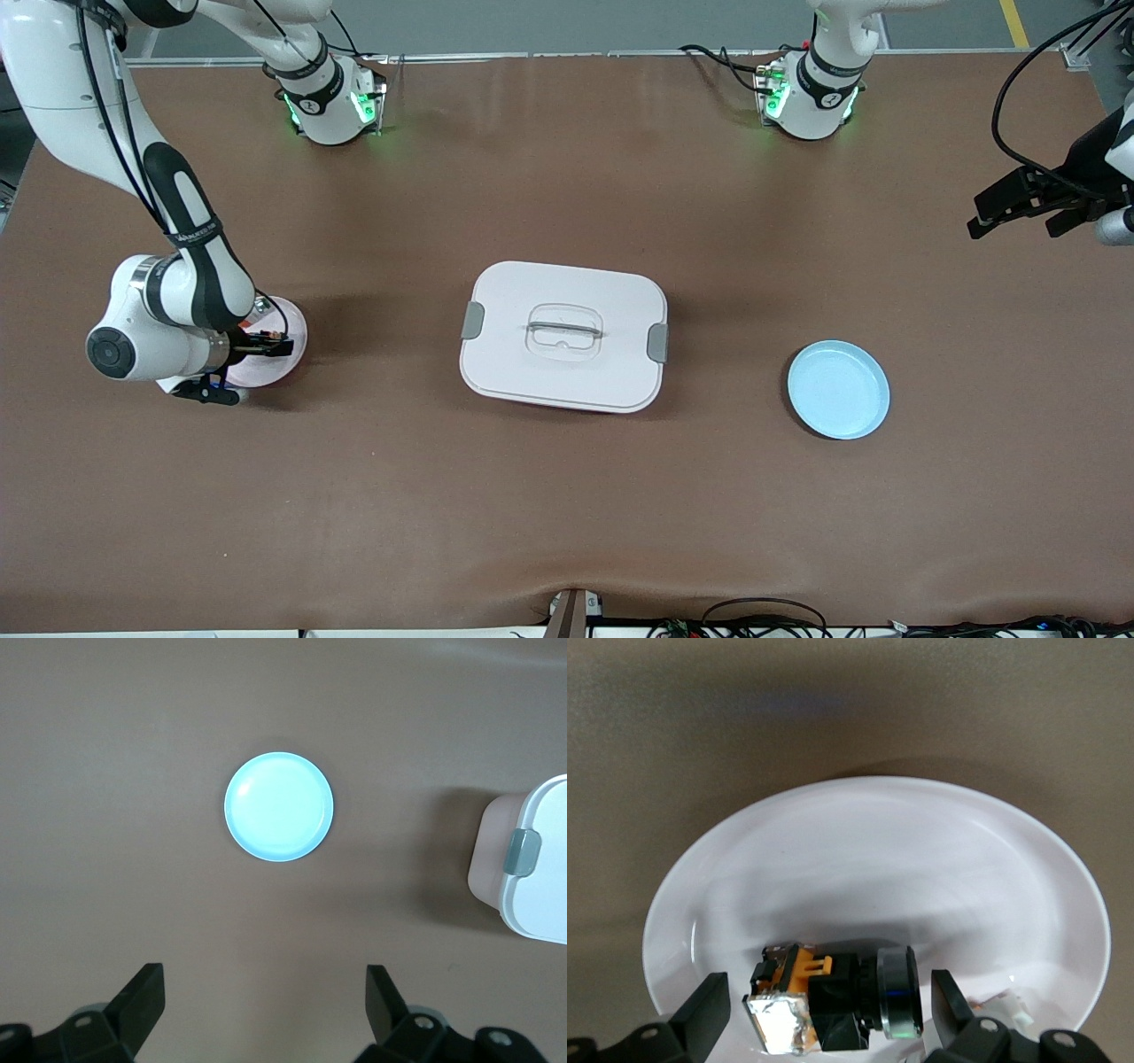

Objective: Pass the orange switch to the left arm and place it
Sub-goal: 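Lower the right gripper and grasp the orange-black switch, then lift the switch over the white box while the left gripper approaches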

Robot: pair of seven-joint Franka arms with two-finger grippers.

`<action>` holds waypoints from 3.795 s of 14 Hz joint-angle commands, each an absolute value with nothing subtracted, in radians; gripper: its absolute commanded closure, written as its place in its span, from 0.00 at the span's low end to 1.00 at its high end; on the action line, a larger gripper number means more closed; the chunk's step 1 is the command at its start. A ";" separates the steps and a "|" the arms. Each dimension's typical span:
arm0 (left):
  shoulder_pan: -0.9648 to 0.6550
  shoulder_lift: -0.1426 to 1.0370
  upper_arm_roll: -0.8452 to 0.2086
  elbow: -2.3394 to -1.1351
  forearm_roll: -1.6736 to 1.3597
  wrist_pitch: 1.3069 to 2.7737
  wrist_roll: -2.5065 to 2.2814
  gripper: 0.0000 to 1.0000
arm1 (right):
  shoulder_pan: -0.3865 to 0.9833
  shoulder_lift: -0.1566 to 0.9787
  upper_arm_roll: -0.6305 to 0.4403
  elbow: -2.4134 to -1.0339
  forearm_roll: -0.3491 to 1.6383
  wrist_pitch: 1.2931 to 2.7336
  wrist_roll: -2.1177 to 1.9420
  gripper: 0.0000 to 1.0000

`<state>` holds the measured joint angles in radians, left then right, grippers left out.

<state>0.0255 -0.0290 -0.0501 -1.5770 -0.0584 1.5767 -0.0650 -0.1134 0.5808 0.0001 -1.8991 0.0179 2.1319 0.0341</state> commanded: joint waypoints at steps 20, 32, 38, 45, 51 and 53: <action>0.032 -0.026 -0.054 -1.563 -0.044 1.560 -0.049 0.00 | -0.115 0.574 0.008 -1.773 0.025 1.939 0.041 1.00; 0.031 -0.026 -0.054 -1.563 -0.044 1.560 -0.051 0.00 | -0.035 0.572 0.008 -1.536 0.130 1.595 0.204 1.00; 0.031 -0.026 -0.054 -1.562 -0.049 1.560 -0.051 0.00 | -0.008 0.565 0.009 -1.519 0.299 1.497 0.357 1.00; 0.021 -0.037 -0.086 -1.557 -0.164 1.560 -0.051 0.00 | 0.052 0.554 0.029 -1.471 0.546 1.440 0.655 1.00; 0.015 -0.025 -0.150 -1.552 -0.417 1.569 -0.067 0.00 | 0.156 0.552 0.028 -1.418 0.774 1.453 0.888 1.00; 0.012 -0.014 -0.184 -1.554 -0.498 1.600 -0.074 0.00 | 0.187 0.552 0.028 -1.387 0.836 1.454 0.990 1.00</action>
<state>0.0130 -0.0285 -0.1559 -1.5676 -0.4376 1.5826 -0.0692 0.1603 0.5600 0.0333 -1.4200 0.7812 1.4602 0.8959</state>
